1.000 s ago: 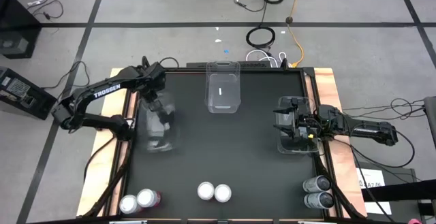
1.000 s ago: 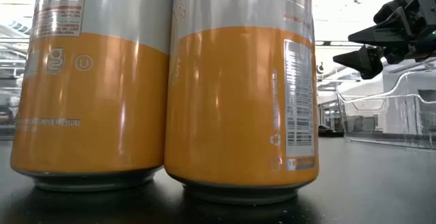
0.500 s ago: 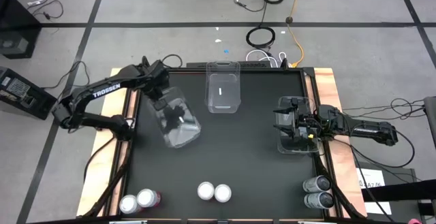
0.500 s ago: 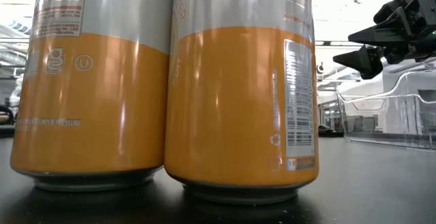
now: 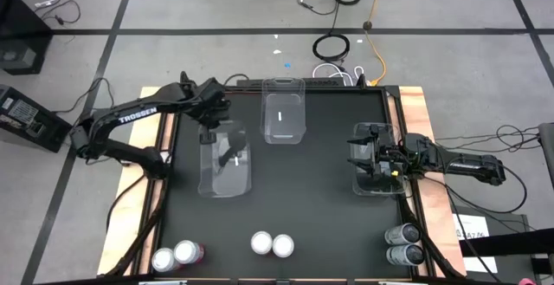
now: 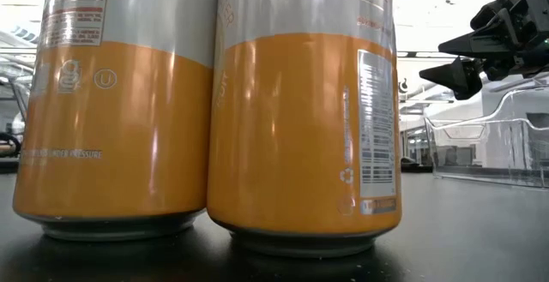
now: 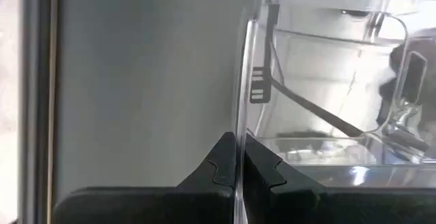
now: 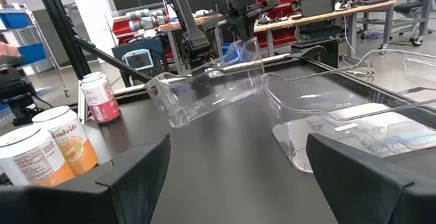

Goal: Sort soda cans
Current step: Move the left transparent bin

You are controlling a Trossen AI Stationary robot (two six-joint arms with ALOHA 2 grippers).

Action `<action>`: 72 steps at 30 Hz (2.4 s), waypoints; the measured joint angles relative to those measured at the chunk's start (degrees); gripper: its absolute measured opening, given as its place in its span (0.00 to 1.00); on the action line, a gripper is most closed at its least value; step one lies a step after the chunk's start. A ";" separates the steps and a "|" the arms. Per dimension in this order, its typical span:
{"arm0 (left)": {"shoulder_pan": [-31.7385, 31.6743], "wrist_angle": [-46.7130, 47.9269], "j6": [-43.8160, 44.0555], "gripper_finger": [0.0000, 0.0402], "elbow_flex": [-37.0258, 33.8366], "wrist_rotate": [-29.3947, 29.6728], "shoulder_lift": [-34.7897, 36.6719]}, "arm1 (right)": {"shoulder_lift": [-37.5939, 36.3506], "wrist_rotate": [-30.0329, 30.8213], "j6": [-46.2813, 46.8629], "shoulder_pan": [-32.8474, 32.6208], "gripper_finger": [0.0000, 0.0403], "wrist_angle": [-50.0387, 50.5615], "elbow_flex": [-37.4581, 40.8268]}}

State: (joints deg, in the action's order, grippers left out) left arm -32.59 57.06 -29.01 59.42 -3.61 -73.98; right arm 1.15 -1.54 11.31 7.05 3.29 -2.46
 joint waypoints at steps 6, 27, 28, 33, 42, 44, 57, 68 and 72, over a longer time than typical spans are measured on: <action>2.91 -0.07 2.64 0.02 1.30 -0.09 -6.62 | -0.01 0.00 -0.01 -0.01 0.83 0.01 -0.01; 4.23 -3.01 3.78 0.04 5.25 -0.86 -13.15 | 0.00 -0.02 -0.02 0.00 0.83 0.00 0.00; 4.23 -2.95 4.24 0.04 5.55 -0.86 -13.19 | 0.00 -0.01 -0.01 -0.01 0.83 0.00 -0.01; 4.23 -1.35 4.32 0.04 6.34 -0.83 -14.52 | 0.00 -0.02 0.00 0.00 0.83 0.00 0.00; 4.25 -0.13 4.28 0.05 6.34 -1.32 -16.70 | -0.01 -0.01 -0.02 -0.01 0.83 0.00 0.00; 4.25 -0.90 4.24 0.05 6.34 -1.36 -16.69 | -0.01 -0.02 -0.01 -0.01 0.83 0.00 -0.02; 4.27 -1.18 4.28 0.05 6.34 -0.38 -16.69 | 0.00 -0.02 0.00 -0.01 0.83 0.00 -0.01; 4.27 -1.29 4.24 0.16 6.34 0.85 -16.67 | -0.02 -0.02 -0.01 -0.01 0.83 0.00 -0.01; 4.27 -1.14 4.29 0.21 6.34 1.05 -16.58 | 0.00 0.00 -0.02 0.00 0.83 0.00 -0.02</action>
State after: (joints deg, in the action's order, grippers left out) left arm -28.32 55.91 -24.72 65.76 -2.57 -90.56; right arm 1.15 -1.54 11.29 7.05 3.29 -2.48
